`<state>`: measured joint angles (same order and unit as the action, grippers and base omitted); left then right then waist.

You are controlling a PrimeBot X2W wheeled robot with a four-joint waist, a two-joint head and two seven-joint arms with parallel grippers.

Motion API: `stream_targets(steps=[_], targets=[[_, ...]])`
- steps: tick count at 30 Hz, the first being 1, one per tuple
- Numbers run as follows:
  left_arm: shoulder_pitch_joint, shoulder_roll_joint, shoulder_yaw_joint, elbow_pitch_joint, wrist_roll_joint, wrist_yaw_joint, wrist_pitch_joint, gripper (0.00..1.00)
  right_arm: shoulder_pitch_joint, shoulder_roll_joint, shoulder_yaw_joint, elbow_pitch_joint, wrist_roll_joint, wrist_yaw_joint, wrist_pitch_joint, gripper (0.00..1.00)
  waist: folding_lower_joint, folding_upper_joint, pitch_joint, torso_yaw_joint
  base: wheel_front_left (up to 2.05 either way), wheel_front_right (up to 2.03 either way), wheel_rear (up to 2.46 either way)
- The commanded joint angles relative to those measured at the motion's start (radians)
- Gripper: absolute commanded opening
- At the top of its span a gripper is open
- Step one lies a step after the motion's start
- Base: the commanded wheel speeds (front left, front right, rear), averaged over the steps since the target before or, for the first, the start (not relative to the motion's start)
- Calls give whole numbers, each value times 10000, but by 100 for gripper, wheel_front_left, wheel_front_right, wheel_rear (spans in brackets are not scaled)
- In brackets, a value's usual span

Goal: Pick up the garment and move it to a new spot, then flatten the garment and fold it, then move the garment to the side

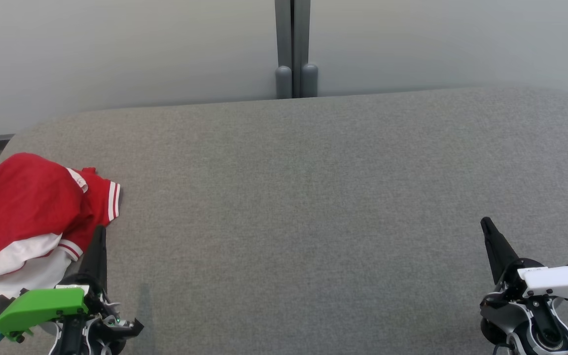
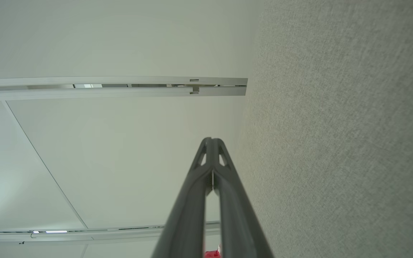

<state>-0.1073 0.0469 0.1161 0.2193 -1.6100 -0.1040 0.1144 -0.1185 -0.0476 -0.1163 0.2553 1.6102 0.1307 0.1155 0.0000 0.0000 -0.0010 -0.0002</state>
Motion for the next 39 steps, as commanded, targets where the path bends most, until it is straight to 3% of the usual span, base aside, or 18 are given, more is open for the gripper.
stream_targets(steps=[1,23,24,32,39], targets=[[-76,63,15,-29,-35,26,33,0,-61,-51,-20,-22,16,0,32,0,0,0,0,0,0,0,0],[-76,64,15,-29,-36,26,32,0,-62,-52,-20,-21,15,0,32,0,0,0,0,0,0,0,0],[9,-8,-2,27,2,-2,-2,100,12,10,2,23,-2,0,-2,100,0,0,0,0,0,0,0],[98,15,-102,433,350,-19,-249,100,257,1,136,137,-279,-4,-219,100,0,0,4,-2,0,0,0],[79,214,-349,465,1977,-35,-597,100,189,-247,369,97,-1665,-3,-590,100,0,0,6,-11,0,0,0]])
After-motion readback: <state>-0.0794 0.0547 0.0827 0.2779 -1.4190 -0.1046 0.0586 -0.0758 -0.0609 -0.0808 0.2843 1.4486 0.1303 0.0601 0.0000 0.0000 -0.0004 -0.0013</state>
